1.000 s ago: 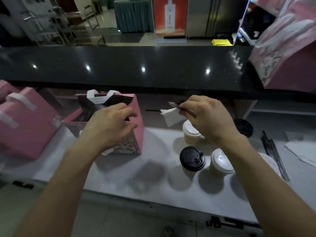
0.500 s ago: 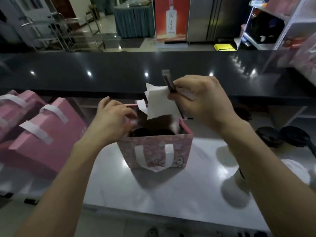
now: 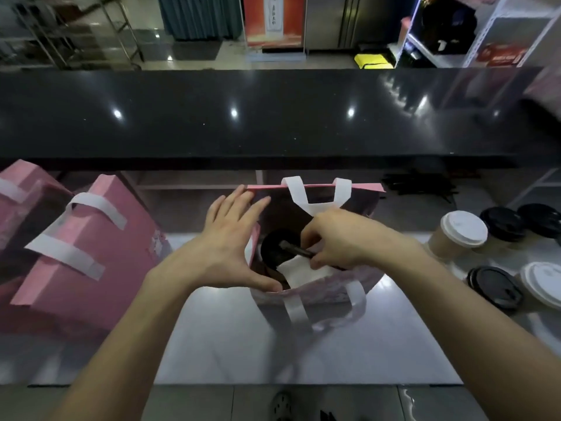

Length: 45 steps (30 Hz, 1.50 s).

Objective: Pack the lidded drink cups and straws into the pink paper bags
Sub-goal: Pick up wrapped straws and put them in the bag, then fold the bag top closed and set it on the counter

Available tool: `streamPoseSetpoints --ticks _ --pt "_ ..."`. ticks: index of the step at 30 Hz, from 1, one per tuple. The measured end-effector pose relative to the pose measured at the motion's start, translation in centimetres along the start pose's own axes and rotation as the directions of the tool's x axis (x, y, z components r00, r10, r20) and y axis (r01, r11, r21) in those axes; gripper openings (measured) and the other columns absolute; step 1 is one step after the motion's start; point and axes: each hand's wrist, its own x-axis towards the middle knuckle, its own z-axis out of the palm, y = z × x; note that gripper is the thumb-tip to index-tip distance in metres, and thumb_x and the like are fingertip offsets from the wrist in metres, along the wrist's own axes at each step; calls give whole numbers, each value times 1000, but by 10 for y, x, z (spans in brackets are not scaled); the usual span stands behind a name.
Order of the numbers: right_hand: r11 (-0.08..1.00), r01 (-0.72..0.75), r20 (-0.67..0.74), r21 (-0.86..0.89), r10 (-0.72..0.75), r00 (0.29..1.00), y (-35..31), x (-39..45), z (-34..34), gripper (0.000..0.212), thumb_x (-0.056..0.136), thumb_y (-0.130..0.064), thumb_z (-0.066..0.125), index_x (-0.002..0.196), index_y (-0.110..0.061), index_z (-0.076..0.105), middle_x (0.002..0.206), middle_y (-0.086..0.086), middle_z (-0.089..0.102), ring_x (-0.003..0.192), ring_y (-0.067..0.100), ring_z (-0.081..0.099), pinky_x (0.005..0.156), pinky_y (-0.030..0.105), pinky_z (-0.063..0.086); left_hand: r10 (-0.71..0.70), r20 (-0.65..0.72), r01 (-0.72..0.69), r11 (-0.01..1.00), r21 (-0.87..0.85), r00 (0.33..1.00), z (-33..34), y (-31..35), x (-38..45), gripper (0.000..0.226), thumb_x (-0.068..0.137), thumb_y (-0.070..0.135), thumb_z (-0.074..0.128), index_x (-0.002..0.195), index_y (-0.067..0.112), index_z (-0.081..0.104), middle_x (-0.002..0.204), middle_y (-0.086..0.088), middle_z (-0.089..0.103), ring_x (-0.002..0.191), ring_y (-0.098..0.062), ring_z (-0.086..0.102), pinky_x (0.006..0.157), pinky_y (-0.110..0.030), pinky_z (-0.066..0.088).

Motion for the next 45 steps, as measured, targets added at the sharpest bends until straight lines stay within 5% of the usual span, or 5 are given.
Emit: streamPoseSetpoints --ticks 10,14,21,30,45 --pt "966 44 -226 254 15 974 15 -23 -2 15 90 -39 86 103 -33 80 92 -15 76 88 5 72 83 34 62 47 -315 -148 941 -304 948 2 -10 -2 80 78 79 77 146 42 61 167 15 41 154 -10 40 124 -48 44" --pt "684 377 -628 625 153 763 51 -63 7 34 82 -55 89 107 -34 80 105 -7 80 99 15 78 89 33 64 17 -505 -287 838 -463 863 16 -23 -7 71 75 68 88 133 33 70 150 14 58 143 -13 55 120 -48 49" --pt "296 293 -337 909 107 935 129 -73 65 94 57 -36 106 136 -27 54 171 -14 34 156 12 39 127 57 34 32 -72 -72 727 -683 997 44 -48 2 124 49 70 103 152 45 38 170 39 14 159 -25 38 125 -52 43" --pt "566 122 -160 815 17 987 152 -31 49 74 61 -47 98 124 -38 60 166 -43 7 156 19 28 128 53 33 20 -4 -16 634 -773 1000 39 -59 43 92 51 53 108 130 34 66 167 40 19 158 -20 38 125 -56 43" --pt "618 241 -511 749 305 804 159 -19 73 65 60 -57 97 107 -34 59 108 -16 75 108 4 71 102 38 59 -187 -324 -181 532 -827 928 67 -33 57 60 73 36 98 123 39 64 128 6 74 128 -19 68 104 -47 60"
